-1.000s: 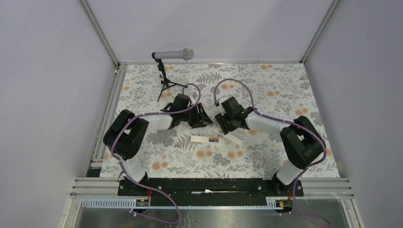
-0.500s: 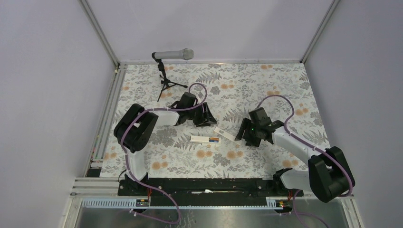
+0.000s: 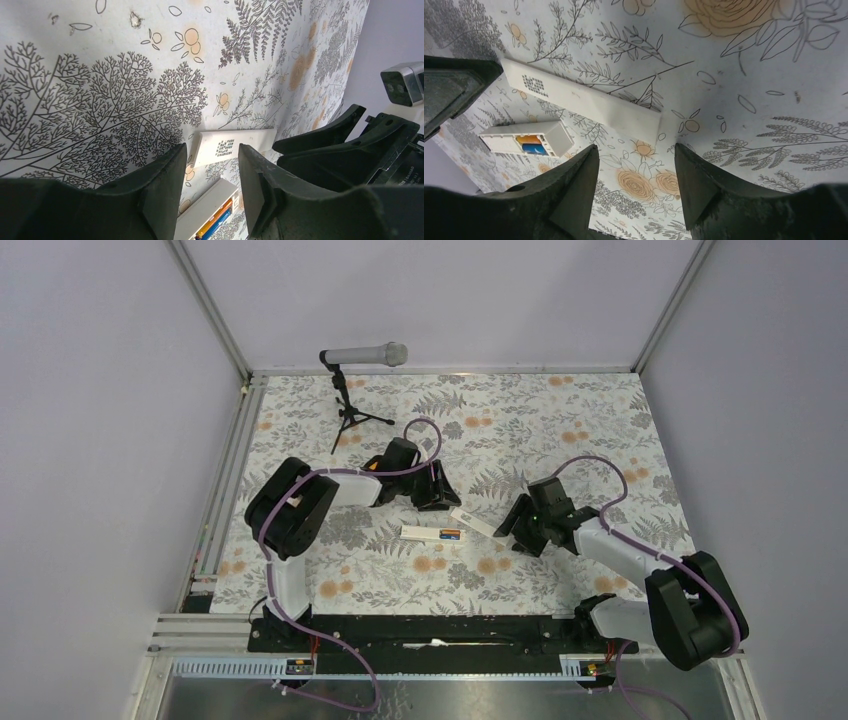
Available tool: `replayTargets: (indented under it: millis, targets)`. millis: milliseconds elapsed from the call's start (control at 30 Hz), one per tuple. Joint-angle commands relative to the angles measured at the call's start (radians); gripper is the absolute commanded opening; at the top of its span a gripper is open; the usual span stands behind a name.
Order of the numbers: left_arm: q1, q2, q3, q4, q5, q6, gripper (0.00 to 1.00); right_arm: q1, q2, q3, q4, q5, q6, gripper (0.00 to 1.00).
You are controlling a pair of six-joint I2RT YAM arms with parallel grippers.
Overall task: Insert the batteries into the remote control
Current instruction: Pick up the battery cover at the center of the board.
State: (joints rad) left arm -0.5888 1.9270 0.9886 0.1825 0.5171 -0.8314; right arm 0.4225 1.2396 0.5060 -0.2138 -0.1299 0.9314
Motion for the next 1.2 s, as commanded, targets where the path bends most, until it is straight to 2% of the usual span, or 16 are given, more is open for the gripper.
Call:
replayTargets:
  millis: [0,133,267,500,933,1167]
  targets:
    - [-0.006,0.027,-0.005,0.023,0.013,0.013,0.49,-0.011,-0.008,-0.012,-0.025,0.125,-0.017,0.64]
    - [-0.01,0.039,0.002,0.016,0.037,0.0,0.49,-0.014,0.062,-0.015,0.052,0.062,-0.043,0.64]
    - [-0.015,0.04,0.005,-0.007,0.056,-0.018,0.48,-0.013,0.146,0.002,0.09,0.008,-0.055,0.59]
    - [-0.018,0.023,-0.04,0.079,0.119,-0.091,0.46,-0.014,0.146,-0.008,0.179,-0.063,-0.061,0.54]
    - [-0.022,-0.124,-0.088,0.093,0.151,-0.166,0.43,-0.014,0.139,0.015,0.13,-0.072,-0.071,0.53]
    - [-0.032,-0.159,-0.051,0.067,0.147,-0.173,0.43,-0.014,0.145,0.024,0.13,-0.076,-0.073,0.53]
